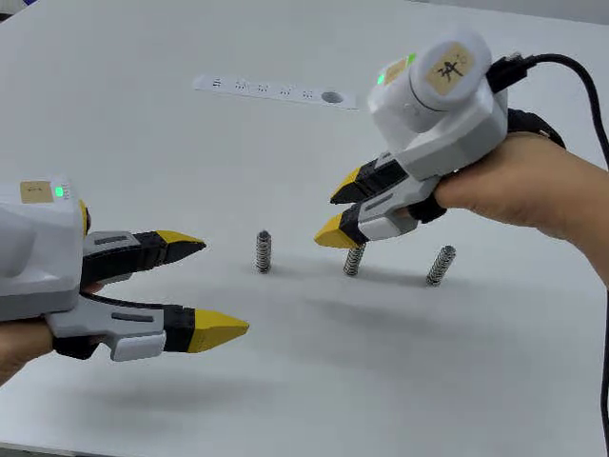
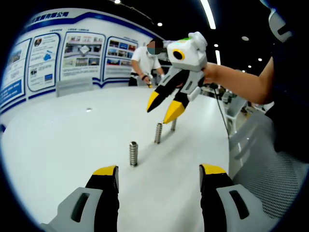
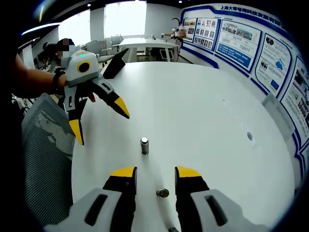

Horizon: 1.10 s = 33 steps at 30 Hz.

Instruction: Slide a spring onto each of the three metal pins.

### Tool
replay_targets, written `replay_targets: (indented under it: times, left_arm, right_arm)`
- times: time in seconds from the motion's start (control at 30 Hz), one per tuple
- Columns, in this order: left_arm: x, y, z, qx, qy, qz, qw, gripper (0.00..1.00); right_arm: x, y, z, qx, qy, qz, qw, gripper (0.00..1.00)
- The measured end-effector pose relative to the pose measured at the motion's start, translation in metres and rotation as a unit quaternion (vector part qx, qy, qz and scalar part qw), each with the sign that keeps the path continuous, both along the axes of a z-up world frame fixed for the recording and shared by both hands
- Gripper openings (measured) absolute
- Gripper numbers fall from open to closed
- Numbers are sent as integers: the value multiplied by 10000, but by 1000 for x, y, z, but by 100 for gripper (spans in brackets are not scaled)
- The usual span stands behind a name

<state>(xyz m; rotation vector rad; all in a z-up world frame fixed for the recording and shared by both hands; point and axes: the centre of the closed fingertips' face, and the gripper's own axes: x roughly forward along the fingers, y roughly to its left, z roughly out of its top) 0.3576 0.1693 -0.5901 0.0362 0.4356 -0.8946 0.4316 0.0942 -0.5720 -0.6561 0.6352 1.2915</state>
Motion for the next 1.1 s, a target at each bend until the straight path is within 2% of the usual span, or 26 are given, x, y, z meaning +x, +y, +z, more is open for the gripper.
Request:
replay_targets:
  times: [0.4, 0.63, 0.7, 0.87, 1.1]
  left_arm:
    - [2, 0, 3, 27, -30, 13, 10000, 71]
    - [4, -1, 5, -6, -78, 23, 10000, 73]
    - [4, -2, 4, -22, -81, 33, 10000, 73]
    - [3, -3, 3, -81, -105, 63, 9999, 74]
    - [4, -2, 2, -91, -120, 100, 9998, 76]
  right_arm:
    - [6, -43, 17, 484, -48, -636, 9968, 38]
    - [7, -71, 26, 849, -227, -973, 9914, 47]
    - [7, -79, 28, 1013, -248, -1111, 9883, 50]
    - [2, -102, 20, 1129, -232, -1359, 9840, 53]
    - [-9, -124, 8, 1213, -153, -1623, 9791, 57]
